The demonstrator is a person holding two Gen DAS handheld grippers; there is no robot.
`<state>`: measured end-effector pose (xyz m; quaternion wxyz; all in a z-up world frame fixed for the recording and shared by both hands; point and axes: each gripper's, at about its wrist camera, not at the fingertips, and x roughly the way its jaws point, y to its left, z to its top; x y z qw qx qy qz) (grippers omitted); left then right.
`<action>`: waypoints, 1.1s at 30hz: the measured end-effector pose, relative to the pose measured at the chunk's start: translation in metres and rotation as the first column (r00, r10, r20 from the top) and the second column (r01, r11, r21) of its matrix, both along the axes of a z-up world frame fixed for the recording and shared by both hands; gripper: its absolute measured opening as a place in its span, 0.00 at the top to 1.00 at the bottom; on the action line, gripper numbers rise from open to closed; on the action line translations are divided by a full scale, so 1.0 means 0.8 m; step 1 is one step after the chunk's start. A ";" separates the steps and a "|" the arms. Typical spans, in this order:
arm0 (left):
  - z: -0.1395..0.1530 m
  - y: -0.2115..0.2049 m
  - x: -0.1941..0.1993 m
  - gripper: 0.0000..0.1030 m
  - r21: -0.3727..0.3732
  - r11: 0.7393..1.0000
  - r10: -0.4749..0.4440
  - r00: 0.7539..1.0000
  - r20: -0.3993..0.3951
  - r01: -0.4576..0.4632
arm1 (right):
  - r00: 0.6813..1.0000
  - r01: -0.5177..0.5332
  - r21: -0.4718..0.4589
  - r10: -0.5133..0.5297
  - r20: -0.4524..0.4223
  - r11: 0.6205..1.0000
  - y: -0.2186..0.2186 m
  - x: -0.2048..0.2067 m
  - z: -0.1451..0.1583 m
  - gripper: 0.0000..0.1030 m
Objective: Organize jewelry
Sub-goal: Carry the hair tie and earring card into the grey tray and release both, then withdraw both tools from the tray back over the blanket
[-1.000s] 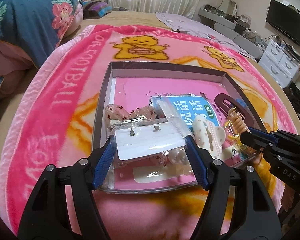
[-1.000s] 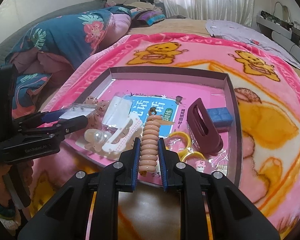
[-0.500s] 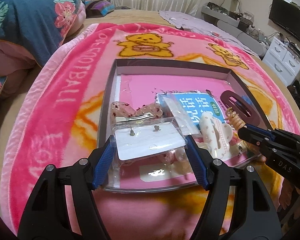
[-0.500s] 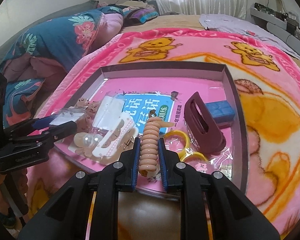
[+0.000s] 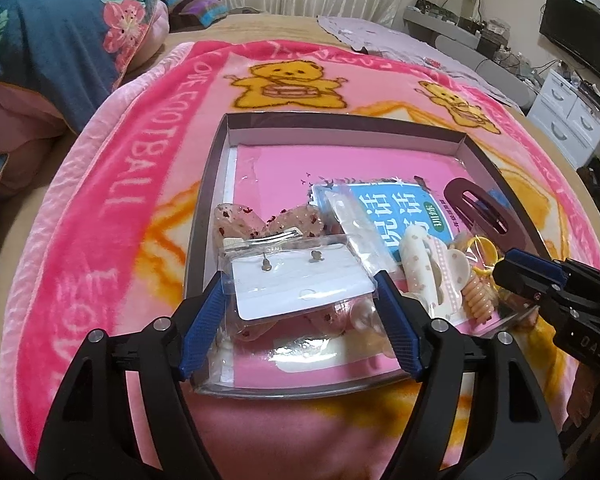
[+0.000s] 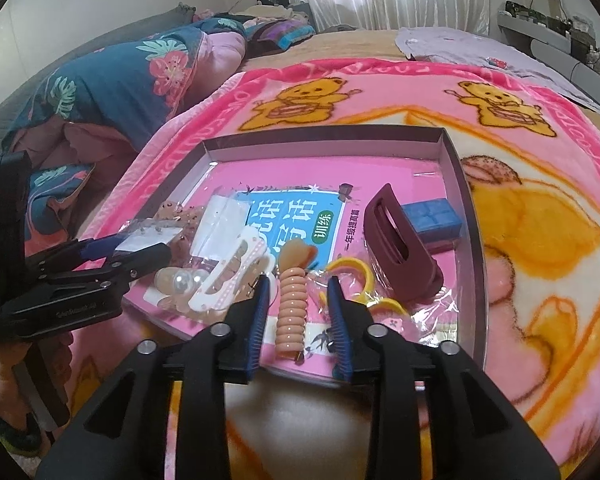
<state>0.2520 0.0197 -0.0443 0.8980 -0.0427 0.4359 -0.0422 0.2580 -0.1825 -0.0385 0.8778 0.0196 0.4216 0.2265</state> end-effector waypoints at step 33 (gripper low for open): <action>0.080 -0.005 -0.083 0.09 -0.010 1.000 0.012 0.995 0.104 -0.011 | 0.990 0.087 0.082 -0.095 0.099 0.993 -0.060 -0.084 0.074 0.15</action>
